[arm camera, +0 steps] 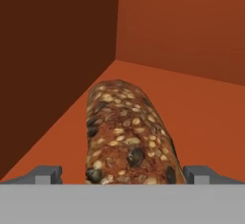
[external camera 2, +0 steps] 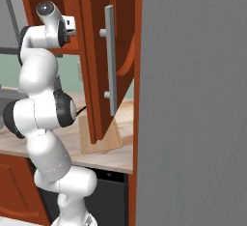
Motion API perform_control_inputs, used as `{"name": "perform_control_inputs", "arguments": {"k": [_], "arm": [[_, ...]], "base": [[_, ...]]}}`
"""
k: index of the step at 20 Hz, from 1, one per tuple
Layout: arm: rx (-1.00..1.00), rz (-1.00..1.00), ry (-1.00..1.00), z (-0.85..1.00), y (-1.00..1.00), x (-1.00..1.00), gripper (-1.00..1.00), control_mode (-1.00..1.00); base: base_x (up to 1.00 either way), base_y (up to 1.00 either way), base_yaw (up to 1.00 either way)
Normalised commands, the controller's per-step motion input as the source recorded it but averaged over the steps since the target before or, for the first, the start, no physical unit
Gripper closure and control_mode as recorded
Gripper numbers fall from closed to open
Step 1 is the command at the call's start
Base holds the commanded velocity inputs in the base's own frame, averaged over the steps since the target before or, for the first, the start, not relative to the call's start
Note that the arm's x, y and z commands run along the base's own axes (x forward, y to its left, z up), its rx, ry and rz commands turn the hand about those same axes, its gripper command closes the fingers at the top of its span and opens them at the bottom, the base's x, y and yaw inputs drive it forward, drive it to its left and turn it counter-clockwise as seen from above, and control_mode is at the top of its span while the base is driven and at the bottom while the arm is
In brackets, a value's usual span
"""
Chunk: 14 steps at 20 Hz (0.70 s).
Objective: Pick the bread, place it on the cutting board, pick the jam, place it on the counter, and close the cabinet.
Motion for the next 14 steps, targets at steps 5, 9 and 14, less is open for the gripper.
{"name": "perform_control_inputs", "arguments": {"k": [5,9,14], "arm": [[0.00,0.00,0.04,-0.14,0.09,0.00,1.00,-1.00],[0.00,0.00,0.01,-0.06,0.05,0.00,1.00,-1.00],[0.00,0.02,0.00,0.00,0.00,0.00,1.00,-1.00]], "base": [[0.00,0.00,0.00],[0.00,0.00,0.00],[0.00,0.00,0.00]]}}
